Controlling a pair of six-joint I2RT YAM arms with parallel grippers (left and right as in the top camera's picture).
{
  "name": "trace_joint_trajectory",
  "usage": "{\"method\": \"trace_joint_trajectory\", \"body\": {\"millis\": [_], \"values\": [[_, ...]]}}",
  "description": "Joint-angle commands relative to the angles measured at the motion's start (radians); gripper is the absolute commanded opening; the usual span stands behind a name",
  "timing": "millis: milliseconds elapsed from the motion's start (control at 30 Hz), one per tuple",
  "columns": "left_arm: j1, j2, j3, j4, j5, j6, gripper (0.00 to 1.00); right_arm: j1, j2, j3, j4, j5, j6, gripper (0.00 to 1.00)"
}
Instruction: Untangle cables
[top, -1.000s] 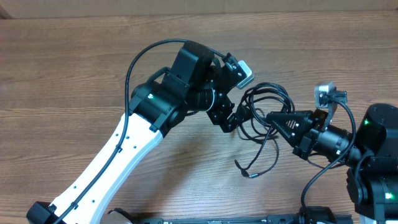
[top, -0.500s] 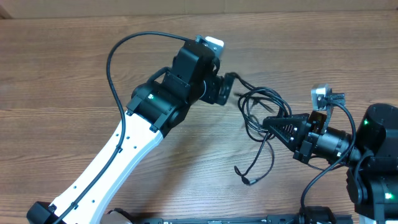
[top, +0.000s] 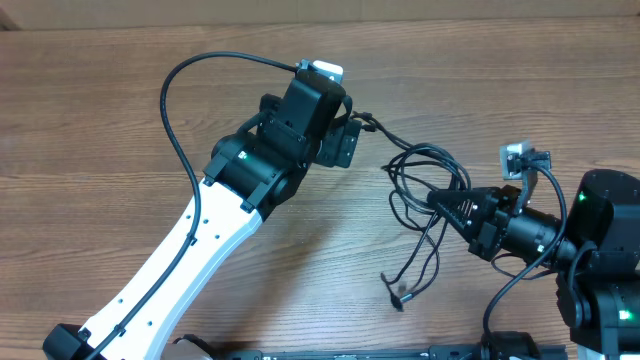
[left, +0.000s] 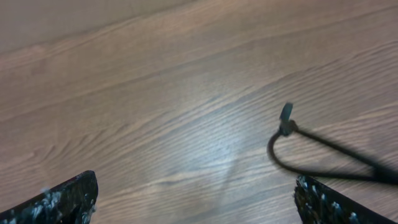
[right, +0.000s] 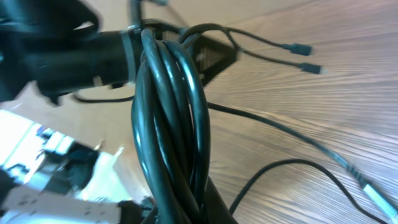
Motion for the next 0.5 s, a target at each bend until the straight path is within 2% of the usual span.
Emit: {"method": "trace_joint_trajectory", "body": {"millis": [0,200,467], "values": [[0.002,-0.018,0.011,-0.032,-0.023,-0.018,0.99,0.004,-0.009,0.005,0.003,0.114,0.005,0.04],[0.002,-0.018,0.011,-0.101,0.056,-0.034,1.0,0.004,-0.009,0.005,0.016,0.225,0.098,0.04],[0.002,-0.018,0.011,-0.092,0.425,-0.037,1.0,0.004,-0.009,0.005,0.048,0.275,0.166,0.04]]}}
